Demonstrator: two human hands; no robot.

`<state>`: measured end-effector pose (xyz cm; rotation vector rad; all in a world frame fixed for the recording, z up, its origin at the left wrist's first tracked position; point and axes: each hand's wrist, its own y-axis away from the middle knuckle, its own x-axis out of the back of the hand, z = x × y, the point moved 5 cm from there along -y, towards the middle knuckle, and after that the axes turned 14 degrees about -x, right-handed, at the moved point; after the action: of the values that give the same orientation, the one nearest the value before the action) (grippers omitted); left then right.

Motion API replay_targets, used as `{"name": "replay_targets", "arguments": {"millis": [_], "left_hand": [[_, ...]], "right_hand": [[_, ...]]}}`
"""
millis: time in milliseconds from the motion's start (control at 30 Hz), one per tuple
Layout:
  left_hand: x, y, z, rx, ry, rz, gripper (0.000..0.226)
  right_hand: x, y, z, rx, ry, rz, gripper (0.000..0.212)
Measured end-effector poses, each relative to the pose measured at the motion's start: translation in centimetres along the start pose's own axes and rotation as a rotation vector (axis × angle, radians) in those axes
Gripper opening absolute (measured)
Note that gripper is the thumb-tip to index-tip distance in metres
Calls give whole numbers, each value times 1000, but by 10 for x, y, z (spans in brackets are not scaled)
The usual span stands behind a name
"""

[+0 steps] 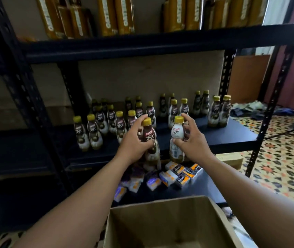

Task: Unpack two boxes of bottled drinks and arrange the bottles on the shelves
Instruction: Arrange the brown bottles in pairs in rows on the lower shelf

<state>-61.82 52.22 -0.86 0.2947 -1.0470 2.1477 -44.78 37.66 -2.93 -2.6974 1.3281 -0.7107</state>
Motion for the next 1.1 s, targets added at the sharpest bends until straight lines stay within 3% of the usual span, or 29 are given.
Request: {"name": "replay_targets", "arguments": {"millis": [567, 800, 933, 1100], "left_hand": [[-78, -88, -105, 58, 67, -24, 92], [-94, -100, -132, 84, 67, 60, 81], [-107, -92, -146, 154, 151, 86, 74], [-111, -86, -153, 164, 173, 80, 90]], "right_hand": [[-37, -122, 67, -29, -64, -10, 90], [-53, -146, 87, -78, -46, -57, 72], [-53, -146, 97, -82, 0, -113, 80], [-55, -143, 111, -111, -29, -132, 95]]}}
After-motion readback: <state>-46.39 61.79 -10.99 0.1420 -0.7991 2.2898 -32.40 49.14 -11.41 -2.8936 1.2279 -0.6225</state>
